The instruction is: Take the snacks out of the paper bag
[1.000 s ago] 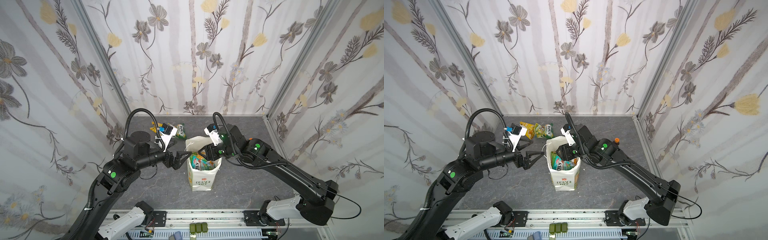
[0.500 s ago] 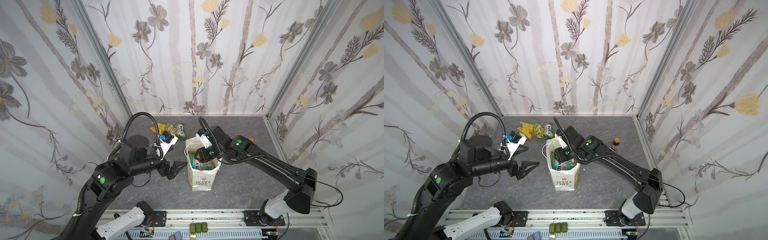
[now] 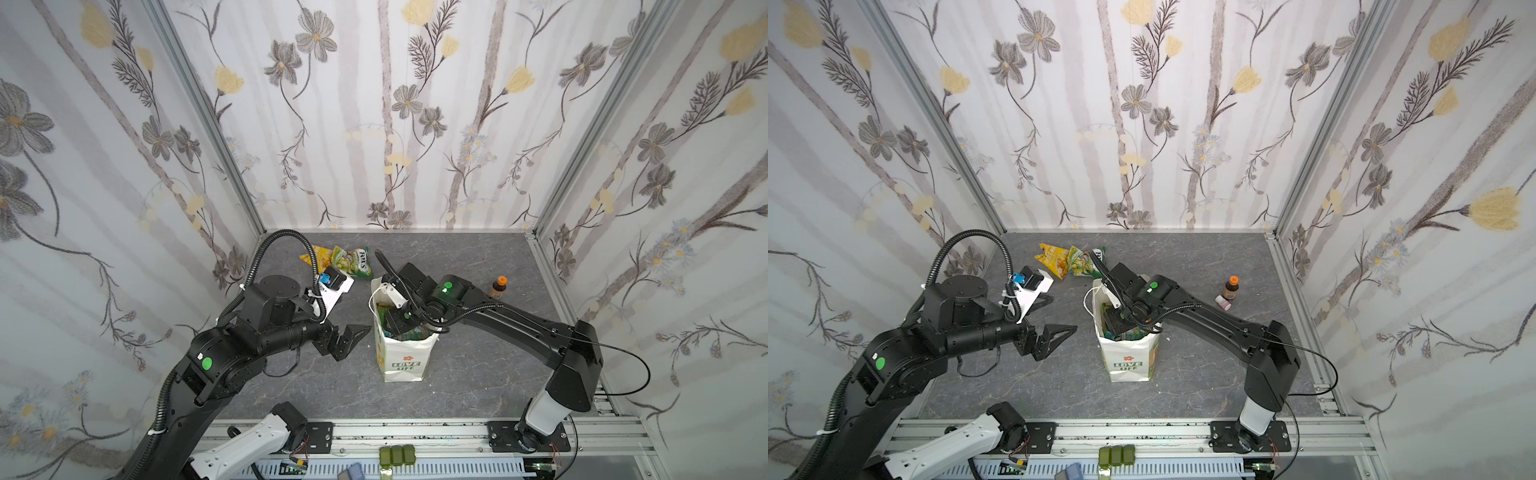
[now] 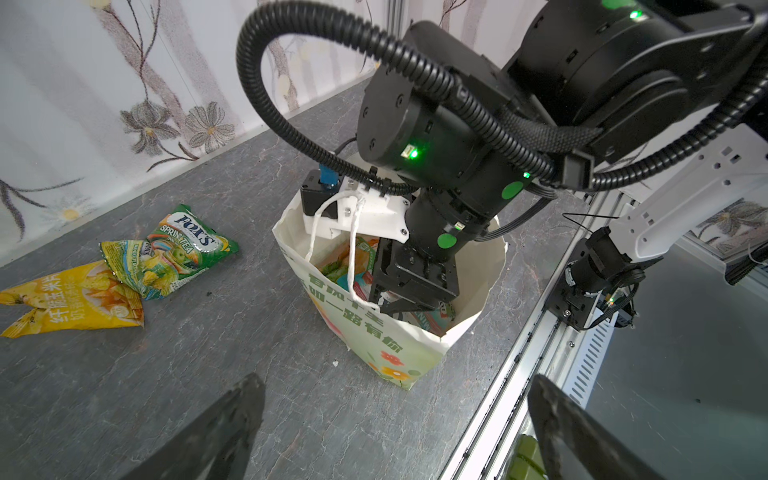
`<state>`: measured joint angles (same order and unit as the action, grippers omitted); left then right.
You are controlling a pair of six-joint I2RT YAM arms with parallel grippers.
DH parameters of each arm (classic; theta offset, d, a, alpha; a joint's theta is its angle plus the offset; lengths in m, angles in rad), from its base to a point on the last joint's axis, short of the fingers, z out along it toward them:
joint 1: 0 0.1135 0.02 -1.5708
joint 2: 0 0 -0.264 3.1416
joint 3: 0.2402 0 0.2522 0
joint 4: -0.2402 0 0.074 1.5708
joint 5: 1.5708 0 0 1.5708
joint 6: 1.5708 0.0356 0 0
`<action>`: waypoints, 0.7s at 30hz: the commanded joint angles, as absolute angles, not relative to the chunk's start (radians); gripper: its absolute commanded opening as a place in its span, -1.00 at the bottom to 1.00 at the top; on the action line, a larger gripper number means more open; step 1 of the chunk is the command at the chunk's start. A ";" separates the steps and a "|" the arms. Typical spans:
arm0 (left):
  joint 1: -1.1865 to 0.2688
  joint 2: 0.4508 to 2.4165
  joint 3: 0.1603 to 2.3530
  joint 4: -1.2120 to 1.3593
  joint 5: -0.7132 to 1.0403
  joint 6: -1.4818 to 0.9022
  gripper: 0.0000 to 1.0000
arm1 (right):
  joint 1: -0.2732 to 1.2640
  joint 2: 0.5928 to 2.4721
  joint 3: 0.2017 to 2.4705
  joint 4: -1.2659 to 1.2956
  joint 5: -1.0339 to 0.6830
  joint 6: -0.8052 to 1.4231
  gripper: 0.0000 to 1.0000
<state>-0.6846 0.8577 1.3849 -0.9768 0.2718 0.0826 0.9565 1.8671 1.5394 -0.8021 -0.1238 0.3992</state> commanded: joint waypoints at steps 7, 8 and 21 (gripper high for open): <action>-0.684 0.855 1.383 -0.969 0.272 0.095 1.00 | 0.970 1.930 1.540 -0.769 -0.076 0.393 0.14; -0.684 0.854 1.384 -0.971 0.272 0.094 1.00 | 0.971 1.935 1.539 -0.770 -0.063 0.392 0.16; -0.685 0.860 1.377 -0.957 0.273 0.089 1.00 | 0.988 2.000 1.460 -0.688 0.021 0.416 0.36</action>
<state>-0.6846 0.8577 1.3777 -0.9760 0.2703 0.0822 0.9871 1.9800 1.4876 -0.7258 -0.0109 0.4000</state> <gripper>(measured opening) 0.997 0.683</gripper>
